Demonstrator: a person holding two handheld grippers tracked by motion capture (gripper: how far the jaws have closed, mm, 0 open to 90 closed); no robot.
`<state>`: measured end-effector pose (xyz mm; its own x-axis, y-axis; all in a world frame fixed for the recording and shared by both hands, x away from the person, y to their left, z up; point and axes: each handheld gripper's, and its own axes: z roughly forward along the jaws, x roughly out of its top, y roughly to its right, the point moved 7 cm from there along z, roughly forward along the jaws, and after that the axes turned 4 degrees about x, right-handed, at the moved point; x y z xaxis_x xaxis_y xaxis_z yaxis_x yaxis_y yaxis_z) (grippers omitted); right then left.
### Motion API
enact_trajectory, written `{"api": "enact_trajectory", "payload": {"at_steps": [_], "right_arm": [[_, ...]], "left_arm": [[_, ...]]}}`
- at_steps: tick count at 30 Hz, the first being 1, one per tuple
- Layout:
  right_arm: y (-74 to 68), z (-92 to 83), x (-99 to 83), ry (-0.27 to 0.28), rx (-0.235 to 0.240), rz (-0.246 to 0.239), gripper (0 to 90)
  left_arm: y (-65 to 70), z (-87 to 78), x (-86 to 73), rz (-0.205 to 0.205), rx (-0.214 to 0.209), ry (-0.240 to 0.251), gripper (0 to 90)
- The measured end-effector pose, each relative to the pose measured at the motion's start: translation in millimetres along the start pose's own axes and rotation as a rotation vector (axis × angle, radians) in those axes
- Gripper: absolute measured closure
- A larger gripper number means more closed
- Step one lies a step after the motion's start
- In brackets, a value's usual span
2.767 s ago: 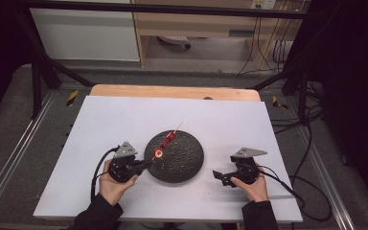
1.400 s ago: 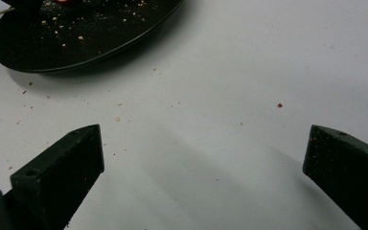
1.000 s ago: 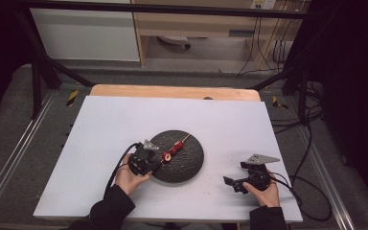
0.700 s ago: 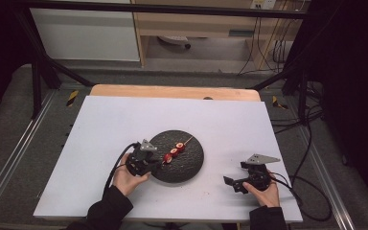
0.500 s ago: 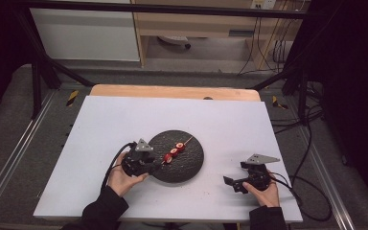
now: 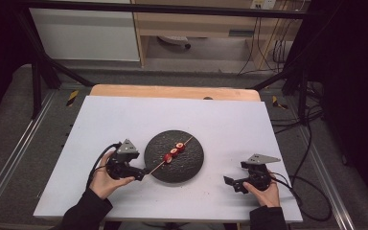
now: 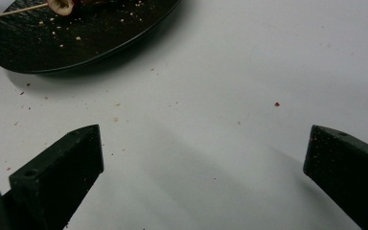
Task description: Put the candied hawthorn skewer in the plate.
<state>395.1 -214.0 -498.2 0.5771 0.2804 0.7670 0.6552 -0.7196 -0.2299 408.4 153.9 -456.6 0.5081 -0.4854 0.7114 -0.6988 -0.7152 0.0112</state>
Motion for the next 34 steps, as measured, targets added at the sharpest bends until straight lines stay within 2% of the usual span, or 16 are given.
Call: {"api": "enact_trajectory", "payload": {"at_steps": [11, 16, 21, 24, 26, 34], "right_arm": [[-0.1, -0.1, -0.4, -0.002, -0.002, 0.002, 0.7], [-0.8, 0.7, -1.1, -0.007, 0.0, 0.002, 0.7], [-0.9, 0.6, -1.5, -0.009, 0.0, 0.0, 0.6], [-0.8, 0.6, -1.8, -0.009, 0.0, -0.008, 0.7], [-0.7, 1.1, -1.9, -0.009, -0.001, -0.008, 0.6], [-1.8, -1.1, -1.2, -0.005, 0.008, -0.005, 0.6]], "left_arm": [[-27.7, -17.2, -35.6, -0.062, 0.044, 0.025, 8.4], [-39.4, -22.5, -51.7, -0.11, 0.057, 0.049, 8.0], [-46.1, -25.0, -67.0, -0.13, 0.068, 0.064, 7.4], [-47.5, -25.2, -75.8, -0.133, 0.06, 0.065, 7.7], [-48.8, -25.3, -79.8, -0.113, 0.072, 0.056, 7.7], [-50.0, -25.7, -83.3, -0.105, 0.076, 0.063, 7.7]]}}
